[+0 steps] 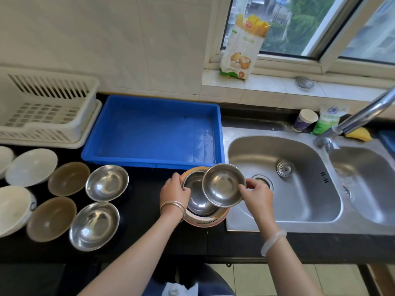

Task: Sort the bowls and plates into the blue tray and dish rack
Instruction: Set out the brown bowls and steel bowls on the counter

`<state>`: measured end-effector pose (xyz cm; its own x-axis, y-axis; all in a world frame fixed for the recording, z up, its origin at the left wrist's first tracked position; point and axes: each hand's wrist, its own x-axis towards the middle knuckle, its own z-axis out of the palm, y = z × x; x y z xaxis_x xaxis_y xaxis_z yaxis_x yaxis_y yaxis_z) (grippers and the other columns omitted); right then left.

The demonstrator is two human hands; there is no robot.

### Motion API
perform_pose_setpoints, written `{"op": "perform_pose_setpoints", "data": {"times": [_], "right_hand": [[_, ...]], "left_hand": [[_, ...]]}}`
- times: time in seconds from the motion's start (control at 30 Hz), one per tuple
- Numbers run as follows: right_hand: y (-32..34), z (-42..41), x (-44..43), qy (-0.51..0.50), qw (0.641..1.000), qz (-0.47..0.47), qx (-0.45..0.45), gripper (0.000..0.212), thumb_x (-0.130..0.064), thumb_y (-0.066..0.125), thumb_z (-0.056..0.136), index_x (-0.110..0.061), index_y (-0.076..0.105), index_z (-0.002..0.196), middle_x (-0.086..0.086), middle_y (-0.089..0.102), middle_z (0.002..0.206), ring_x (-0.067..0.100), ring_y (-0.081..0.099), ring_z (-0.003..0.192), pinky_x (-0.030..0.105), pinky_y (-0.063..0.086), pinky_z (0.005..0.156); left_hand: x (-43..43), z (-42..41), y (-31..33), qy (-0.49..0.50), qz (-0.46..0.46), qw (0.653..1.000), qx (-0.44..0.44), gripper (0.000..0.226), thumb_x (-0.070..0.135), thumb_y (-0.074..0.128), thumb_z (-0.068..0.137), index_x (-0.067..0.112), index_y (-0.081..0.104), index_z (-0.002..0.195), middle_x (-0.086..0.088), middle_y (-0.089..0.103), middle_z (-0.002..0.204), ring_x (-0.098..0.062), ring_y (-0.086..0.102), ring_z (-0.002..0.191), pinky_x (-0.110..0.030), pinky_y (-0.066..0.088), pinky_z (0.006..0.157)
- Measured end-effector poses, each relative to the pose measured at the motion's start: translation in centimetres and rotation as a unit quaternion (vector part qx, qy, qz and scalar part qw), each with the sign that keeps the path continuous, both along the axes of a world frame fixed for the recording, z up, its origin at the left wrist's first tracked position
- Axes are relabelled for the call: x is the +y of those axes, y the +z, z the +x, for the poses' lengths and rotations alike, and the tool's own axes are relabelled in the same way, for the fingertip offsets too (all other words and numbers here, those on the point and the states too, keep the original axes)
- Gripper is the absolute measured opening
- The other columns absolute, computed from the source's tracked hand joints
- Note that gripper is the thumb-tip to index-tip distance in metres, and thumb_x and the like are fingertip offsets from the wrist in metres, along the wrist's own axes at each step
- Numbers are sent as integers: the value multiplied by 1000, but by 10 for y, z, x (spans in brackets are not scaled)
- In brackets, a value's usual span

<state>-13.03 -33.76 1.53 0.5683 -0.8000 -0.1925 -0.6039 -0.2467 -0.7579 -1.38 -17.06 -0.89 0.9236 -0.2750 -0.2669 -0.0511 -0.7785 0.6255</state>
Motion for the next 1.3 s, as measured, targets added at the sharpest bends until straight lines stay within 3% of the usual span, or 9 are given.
{"op": "perform_pose_setpoints", "data": {"times": [0.17, 0.3, 0.43, 0.53, 0.67, 0.77, 1.03, 1.23, 1.3], "right_hand": [[5, 1, -3, -5, 1000, 16, -16, 11, -13, 63, 79, -20, 72, 79, -12, 67, 71, 15, 66, 75, 32, 54, 73], [12, 5, -5, -9, 999, 38, -38, 9, -15, 65, 79, -20, 72, 79, -8, 69, 74, 17, 68, 76, 34, 56, 74], [24, 15, -6, 6, 997, 41, -70, 10, -19, 66, 79, -18, 74, 85, -6, 72, 76, 16, 69, 73, 29, 53, 66], [36, 31, -1, 40, 994, 58, -87, 9, -19, 66, 80, -23, 74, 81, -5, 72, 74, 14, 68, 66, 25, 51, 60], [44, 61, 15, 95, 985, 99, -100, 18, -14, 66, 83, -28, 71, 74, 7, 73, 75, 23, 70, 71, 34, 59, 68], [42, 87, 31, 135, 981, 102, -98, 23, -16, 65, 85, -29, 70, 67, 1, 73, 69, 17, 70, 67, 31, 59, 67], [3, 153, 84, 259, 964, 39, 36, 19, -17, 60, 82, -8, 67, 67, -3, 52, 50, 15, 48, 55, 27, 40, 52], [-25, 178, 106, 336, 934, -27, 118, 25, -11, 56, 80, 14, 59, 83, 12, 48, 64, 37, 59, 65, 52, 54, 79], [-31, 183, 108, 346, 927, -45, 141, 24, -7, 54, 77, 14, 60, 84, 16, 50, 64, 35, 56, 63, 52, 54, 79]], "left_hand": [[-4, 3, 8, 8, 2, 999, -48, 6, 14, 58, 82, 15, 55, 86, 1, 51, 90, -17, 47, 86, -27, 42, 70], [-4, 8, 21, 26, -44, 998, -21, 1, 13, 57, 83, 12, 58, 84, -2, 62, 83, -18, 59, 75, -28, 49, 62], [12, 16, 30, 52, -81, 995, -12, 6, 13, 58, 85, 16, 58, 79, 4, 61, 74, -7, 54, 63, -17, 37, 50], [31, 22, 38, 76, -98, 992, -12, 5, 13, 59, 84, 15, 60, 80, 7, 61, 78, -7, 55, 68, -13, 35, 54], [62, 26, 45, 112, -118, 987, -7, 5, 10, 60, 83, 14, 63, 83, 6, 63, 80, -11, 58, 78, -22, 42, 69], [91, 23, 41, 149, -113, 982, -7, 5, 10, 60, 83, 14, 63, 82, 7, 61, 78, -11, 57, 76, -23, 40, 69], [146, -6, 9, 261, -103, 958, 53, 7, 9, 64, 80, 8, 66, 86, -4, 67, 82, -19, 61, 80, -26, 44, 73], [157, -25, -14, 303, -100, 943, 91, 9, 6, 61, 81, 7, 66, 88, -6, 68, 86, -18, 61, 81, -24, 41, 71], [159, -28, -20, 315, -99, 939, 93, 9, 7, 61, 81, 7, 66, 88, -4, 67, 84, -17, 61, 81, -23, 40, 71]]}}
